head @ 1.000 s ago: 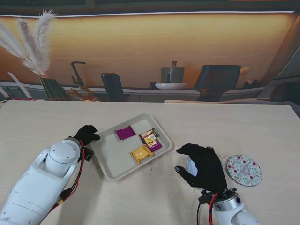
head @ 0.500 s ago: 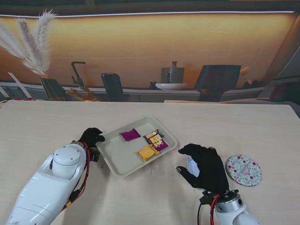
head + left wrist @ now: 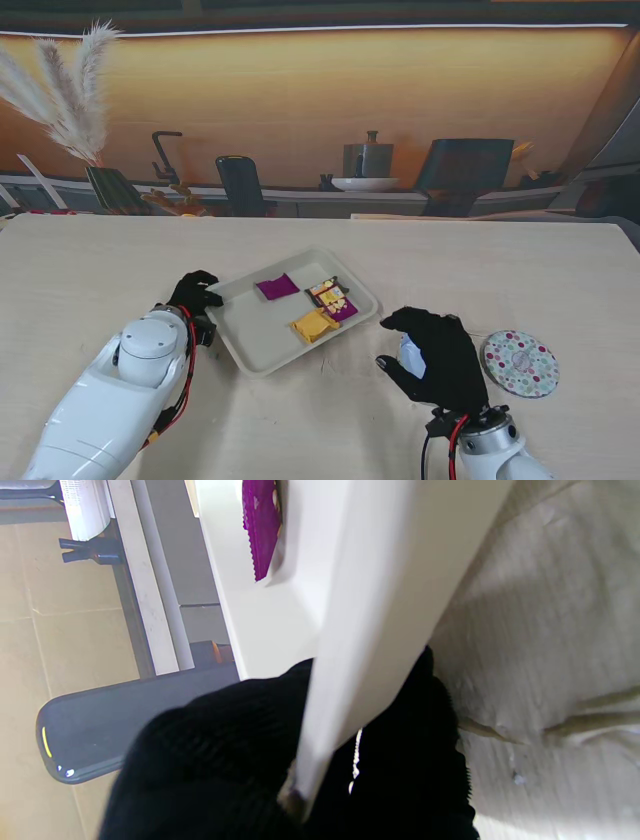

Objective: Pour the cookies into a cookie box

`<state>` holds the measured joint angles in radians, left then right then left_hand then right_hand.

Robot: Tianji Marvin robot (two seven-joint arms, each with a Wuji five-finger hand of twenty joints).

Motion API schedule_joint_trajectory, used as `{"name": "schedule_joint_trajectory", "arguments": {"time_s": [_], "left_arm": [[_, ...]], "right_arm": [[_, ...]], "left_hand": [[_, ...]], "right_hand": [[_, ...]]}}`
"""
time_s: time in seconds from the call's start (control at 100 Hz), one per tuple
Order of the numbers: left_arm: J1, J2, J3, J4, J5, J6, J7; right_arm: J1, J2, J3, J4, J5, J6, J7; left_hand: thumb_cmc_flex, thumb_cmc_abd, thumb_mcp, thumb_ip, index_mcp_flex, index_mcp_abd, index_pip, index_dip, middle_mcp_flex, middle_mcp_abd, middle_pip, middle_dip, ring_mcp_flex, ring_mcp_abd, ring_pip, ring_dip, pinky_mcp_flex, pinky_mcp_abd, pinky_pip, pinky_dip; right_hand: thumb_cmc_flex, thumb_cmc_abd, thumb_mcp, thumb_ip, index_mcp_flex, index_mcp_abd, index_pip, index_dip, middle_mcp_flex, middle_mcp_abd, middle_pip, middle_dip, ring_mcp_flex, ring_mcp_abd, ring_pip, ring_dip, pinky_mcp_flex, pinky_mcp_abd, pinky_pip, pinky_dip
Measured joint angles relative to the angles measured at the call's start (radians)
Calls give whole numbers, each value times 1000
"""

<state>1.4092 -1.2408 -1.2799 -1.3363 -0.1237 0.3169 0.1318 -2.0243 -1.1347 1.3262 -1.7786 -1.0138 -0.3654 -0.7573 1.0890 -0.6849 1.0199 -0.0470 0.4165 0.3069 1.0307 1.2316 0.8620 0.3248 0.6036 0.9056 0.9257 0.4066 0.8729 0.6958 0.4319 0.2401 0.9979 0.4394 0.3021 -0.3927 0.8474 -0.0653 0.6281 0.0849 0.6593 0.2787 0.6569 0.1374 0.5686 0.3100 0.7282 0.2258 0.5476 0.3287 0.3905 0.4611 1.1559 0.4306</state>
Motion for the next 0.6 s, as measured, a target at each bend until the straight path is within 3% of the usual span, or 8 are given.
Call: {"name": "schedule_joint_trajectory", "arguments": {"time_s": [0.05,0.15,0.2,0.3,0.35,0.42,0.49,0.6], "left_arm": [[3,-1,-3,-2,-3,-1,-2],[8,0,-11,-8,-14,0,-13],[10,2,-13,-11,-14,1,-22],[14,3,-13,-16,-16,1,-22],[17,3,-14,-20,-17,3,-19],[21,2,-15,-24,-23,3,-11],[25,-1,-18,-27,-29,3,-4],[35,-3,-25,-39,-34,7,4]], "right_arm": [[0,0,0,0,0,0,0],[0,0,-1,0,0,0,0],[0,0,-1,0,0,0,0],[0,0,-1,0,0,0,0],[0,0,-1,0,-1,0,0],[0,0,-1,0,-1,0,-1],[0,0,-1,0,-1,0,-1],[0,0,-1,0,-1,0,-1]], "left_hand": [[22,14,-35,-8,-24,-21,-138,-157,0,-1,-4,3,-4,0,0,9,-2,0,0,0],[38,25,-53,-22,6,-27,-218,-289,0,3,-20,5,-13,3,3,21,-14,0,0,1],[45,25,-55,-22,58,-27,-288,-383,12,19,-42,8,-17,4,5,22,-16,0,0,3],[62,44,-74,-34,244,-39,-400,-626,33,36,-90,17,-25,5,6,23,-23,0,-2,5],[65,49,-83,-35,313,-39,-434,-687,43,53,-104,-7,-31,6,6,23,-25,0,-9,14],[65,59,-85,-35,362,-39,-466,-725,44,63,-115,-19,-34,6,8,25,-26,0,-12,16],[65,59,-85,-35,363,-39,-466,-727,47,66,-115,-19,-34,7,12,32,-26,0,-12,23],[74,61,-85,-51,363,-43,-407,-673,50,81,-115,85,-38,21,24,89,-30,20,-12,57]], "right_hand": [[0,0,0,0,0,0,0,0,0,0,0,0,0,0,0,0,0,0,0,-1],[0,0,0,0,0,0,0,0,0,0,0,0,0,0,0,0,-1,0,0,-1],[0,0,0,0,0,0,0,0,0,0,0,0,0,0,0,0,-1,0,0,-1],[0,0,0,0,0,0,0,0,0,0,0,0,0,0,0,0,-3,0,0,-2],[0,0,0,0,0,0,0,0,0,0,0,0,0,0,0,0,-4,0,0,-2],[0,0,0,0,0,0,0,0,0,0,0,0,0,0,0,0,-4,0,0,-2],[0,0,0,0,0,0,0,0,0,0,0,0,0,0,0,0,-4,0,0,-2],[0,0,0,0,0,0,0,0,0,0,0,0,0,0,0,0,-4,0,0,-2]]}}
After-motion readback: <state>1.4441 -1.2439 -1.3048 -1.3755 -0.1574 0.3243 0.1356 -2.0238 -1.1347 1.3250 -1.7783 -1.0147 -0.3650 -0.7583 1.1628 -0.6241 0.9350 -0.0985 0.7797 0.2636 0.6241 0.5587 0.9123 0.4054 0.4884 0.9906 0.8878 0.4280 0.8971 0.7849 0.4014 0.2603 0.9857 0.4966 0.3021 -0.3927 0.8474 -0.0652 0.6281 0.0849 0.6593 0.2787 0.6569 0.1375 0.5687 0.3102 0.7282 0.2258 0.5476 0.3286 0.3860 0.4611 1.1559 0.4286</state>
